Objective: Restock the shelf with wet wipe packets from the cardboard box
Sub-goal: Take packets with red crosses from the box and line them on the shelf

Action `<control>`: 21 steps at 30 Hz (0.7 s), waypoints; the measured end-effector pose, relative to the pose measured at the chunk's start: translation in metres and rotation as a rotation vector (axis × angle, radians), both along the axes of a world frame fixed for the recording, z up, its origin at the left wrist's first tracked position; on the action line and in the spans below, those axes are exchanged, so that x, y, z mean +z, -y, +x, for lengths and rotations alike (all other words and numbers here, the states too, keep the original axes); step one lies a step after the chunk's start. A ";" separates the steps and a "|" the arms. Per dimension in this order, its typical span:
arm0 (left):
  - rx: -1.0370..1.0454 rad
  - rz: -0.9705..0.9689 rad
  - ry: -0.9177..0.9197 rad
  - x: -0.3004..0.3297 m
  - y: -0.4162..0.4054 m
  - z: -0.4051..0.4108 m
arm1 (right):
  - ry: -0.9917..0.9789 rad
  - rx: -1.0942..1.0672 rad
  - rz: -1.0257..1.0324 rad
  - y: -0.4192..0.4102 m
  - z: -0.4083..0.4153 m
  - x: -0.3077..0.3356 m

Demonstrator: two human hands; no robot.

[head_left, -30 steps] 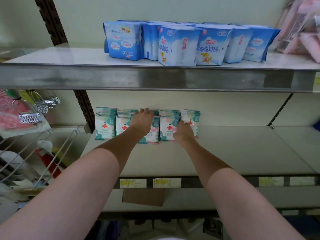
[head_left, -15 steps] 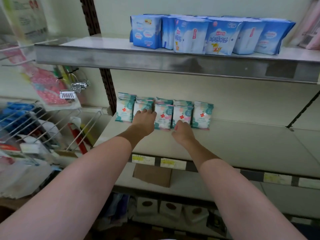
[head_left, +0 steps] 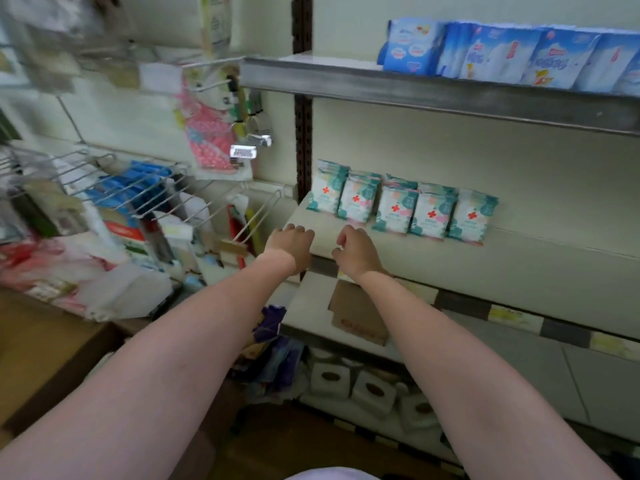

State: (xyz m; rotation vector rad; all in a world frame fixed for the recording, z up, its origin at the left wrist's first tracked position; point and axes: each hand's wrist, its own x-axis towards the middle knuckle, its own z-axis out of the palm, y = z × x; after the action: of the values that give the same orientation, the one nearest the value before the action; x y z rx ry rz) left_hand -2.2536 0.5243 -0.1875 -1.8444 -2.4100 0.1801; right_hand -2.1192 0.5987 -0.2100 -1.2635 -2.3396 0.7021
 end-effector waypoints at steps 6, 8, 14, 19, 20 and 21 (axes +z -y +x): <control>0.117 -0.029 0.055 -0.027 0.137 -0.062 | 0.168 0.176 -0.040 0.111 -0.067 -0.024; 0.191 -0.089 0.091 -0.041 0.184 -0.084 | 0.180 0.240 -0.062 0.151 -0.087 -0.038; 0.391 -0.136 0.183 -0.093 0.311 -0.122 | 0.281 0.431 -0.105 0.259 -0.139 -0.090; 0.516 -0.160 0.275 -0.130 0.383 -0.137 | 0.382 0.564 -0.137 0.317 -0.171 -0.127; 0.544 -0.166 0.294 -0.136 0.393 -0.139 | 0.407 0.589 -0.143 0.323 -0.178 -0.134; 0.573 -0.173 0.311 -0.142 0.402 -0.141 | 0.426 0.613 -0.152 0.327 -0.184 -0.141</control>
State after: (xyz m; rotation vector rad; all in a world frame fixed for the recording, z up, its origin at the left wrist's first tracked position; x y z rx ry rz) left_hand -2.3948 0.1228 -0.3292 -1.2535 -3.1828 0.1555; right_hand -2.3030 0.2714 -0.3508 -0.7912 -3.1312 0.8698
